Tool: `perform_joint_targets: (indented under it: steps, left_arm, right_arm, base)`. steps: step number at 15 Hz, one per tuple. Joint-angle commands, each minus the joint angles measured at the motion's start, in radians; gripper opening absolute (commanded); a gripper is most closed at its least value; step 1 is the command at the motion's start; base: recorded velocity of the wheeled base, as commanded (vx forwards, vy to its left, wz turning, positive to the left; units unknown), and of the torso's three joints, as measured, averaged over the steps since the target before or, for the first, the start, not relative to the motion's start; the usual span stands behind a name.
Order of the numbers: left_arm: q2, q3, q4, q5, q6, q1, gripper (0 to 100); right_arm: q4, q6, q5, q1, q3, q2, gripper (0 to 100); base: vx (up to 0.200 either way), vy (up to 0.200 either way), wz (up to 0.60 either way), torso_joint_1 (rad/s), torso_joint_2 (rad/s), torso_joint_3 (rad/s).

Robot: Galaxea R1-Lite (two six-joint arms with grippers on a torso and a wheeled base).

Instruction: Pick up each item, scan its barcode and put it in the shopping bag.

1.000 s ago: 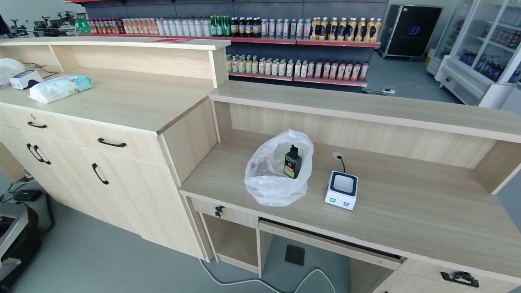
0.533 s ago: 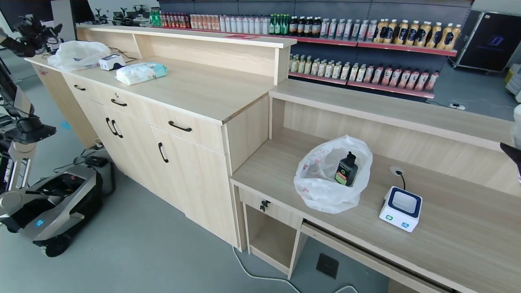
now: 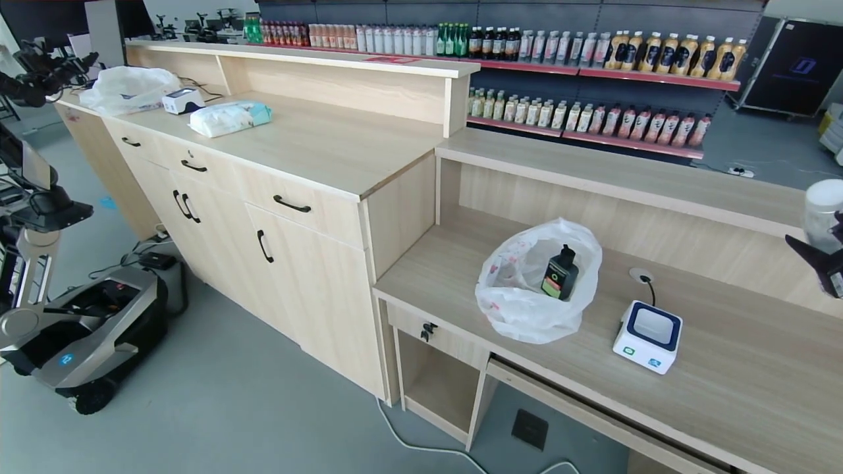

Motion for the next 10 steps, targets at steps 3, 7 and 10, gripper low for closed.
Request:
perform_joint_targets:
  steps: [3,7,10]
  left_arm:
    - [0.000,0.000,0.000,0.000,0.000,-0.001,100]
    - [0.000,0.000,0.000,0.000,-0.002,0.000,100]
    - [0.000,0.000,0.000,0.000,0.000,0.000,100]
  right_arm:
    - [-0.086,-0.025,0.014,-0.011,0.050,0.121,0]
    - [-0.152,-0.084,0.120,-0.011,0.045,0.233,0]
    - [-0.160,-0.087,0.195,-0.008,0.033,0.275,0]
  base:
    - [0.000,0.000,0.00,0.000,0.00,0.000]
    - [0.000,0.000,0.00,0.000,0.00,0.000]
    - [0.000,0.000,0.00,0.000,0.00,0.000]
